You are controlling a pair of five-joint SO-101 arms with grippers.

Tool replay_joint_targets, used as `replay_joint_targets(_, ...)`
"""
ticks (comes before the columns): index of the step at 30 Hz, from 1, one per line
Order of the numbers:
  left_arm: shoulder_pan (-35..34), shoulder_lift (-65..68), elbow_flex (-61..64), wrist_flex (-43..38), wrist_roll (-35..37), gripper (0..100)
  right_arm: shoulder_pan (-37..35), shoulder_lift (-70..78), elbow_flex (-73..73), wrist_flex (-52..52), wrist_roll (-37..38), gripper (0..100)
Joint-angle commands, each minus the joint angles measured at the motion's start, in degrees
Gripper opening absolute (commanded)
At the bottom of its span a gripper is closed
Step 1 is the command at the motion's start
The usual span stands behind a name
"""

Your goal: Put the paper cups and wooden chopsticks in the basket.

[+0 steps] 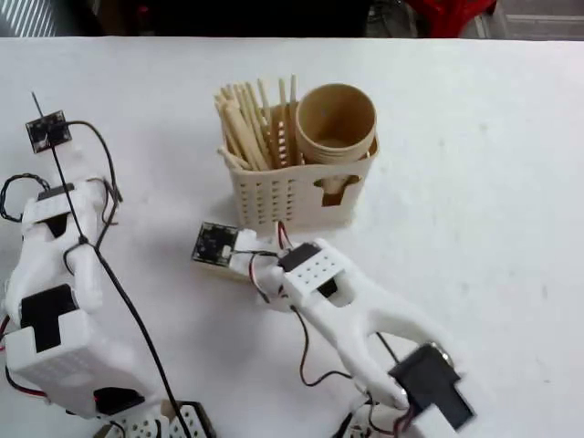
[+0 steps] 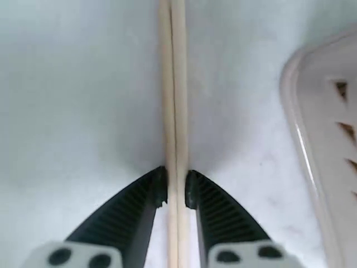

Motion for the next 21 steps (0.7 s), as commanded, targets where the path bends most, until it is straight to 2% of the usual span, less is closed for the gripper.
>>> replay_joint_targets(1,0.57,-0.40,-1.23,-0.97,0.35,16,0.84,-8.22,-1.23,4.70,-0.97,1.6)
replay_joint_targets(5,0.57,-0.40,-1.23,-0.97,0.35,16,0.13,-20.18,1.14,8.40,-5.63,1.6)
replay_joint_targets(11,0.57,-0.40,-1.23,-0.97,0.35,16,-0.84,-35.56,7.30,8.84,-5.98,2.2)
replay_joint_targets(18,0.57,-0.40,-1.14,-0.79,0.35,16,-2.07,-30.29,9.32,5.14,-4.40,2.7)
replay_joint_targets(21,0.57,-0.40,-1.14,-0.79,0.35,16,-2.07,-22.81,9.14,1.19,-4.31,8.7)
